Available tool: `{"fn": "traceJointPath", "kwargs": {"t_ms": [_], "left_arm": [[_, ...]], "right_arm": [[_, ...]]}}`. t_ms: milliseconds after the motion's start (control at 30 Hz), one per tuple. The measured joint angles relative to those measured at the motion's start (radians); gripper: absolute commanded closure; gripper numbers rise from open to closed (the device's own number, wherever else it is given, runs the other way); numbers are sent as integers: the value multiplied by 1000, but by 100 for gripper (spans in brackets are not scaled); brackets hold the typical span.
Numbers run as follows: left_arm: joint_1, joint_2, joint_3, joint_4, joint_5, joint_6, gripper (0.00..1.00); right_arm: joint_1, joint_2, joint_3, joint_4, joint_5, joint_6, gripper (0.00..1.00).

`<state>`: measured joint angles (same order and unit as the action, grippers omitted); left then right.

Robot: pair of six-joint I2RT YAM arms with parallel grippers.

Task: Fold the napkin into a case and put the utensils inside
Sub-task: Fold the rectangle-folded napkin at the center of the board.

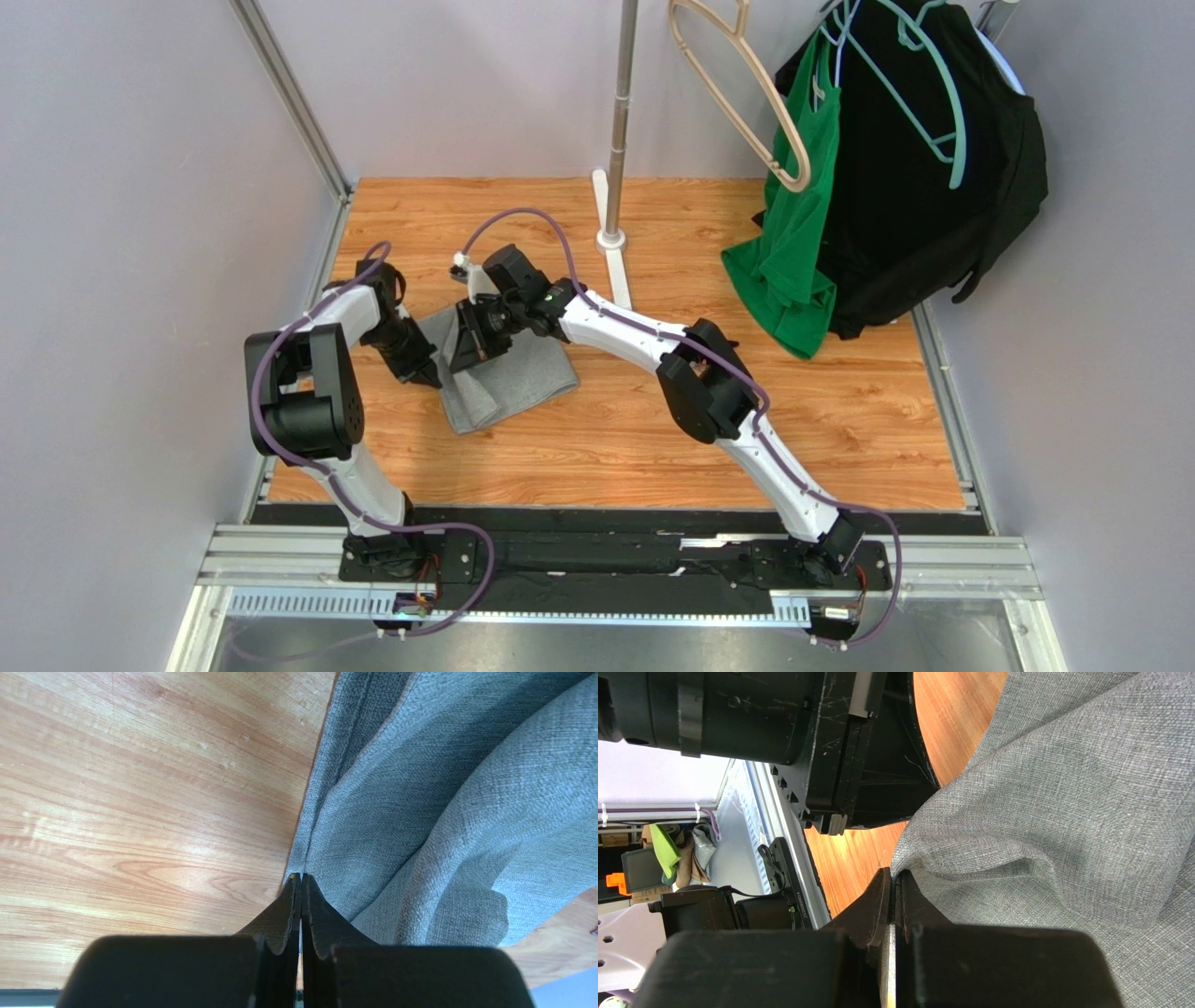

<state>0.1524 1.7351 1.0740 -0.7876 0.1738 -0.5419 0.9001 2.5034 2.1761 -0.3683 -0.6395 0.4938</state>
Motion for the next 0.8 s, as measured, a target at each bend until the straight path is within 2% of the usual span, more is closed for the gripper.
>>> {"fn": "traceJointPath", "kwargs": {"t_ms": [333, 467, 600, 800], "left_arm": [[0, -37, 0, -5, 3, 1, 100], [0, -45, 0, -3, 38, 1, 100], [0, -39, 6, -6, 62, 0, 100], [0, 56, 84, -8, 74, -2, 100]], "right_arm": [[-7, 3, 10, 0, 3, 0, 100], [-27, -40, -63, -9, 2, 0, 100], [-99, -137, -164, -49, -4, -10, 100], [-293, -307, -220, -149, -5, -109, 100]]}}
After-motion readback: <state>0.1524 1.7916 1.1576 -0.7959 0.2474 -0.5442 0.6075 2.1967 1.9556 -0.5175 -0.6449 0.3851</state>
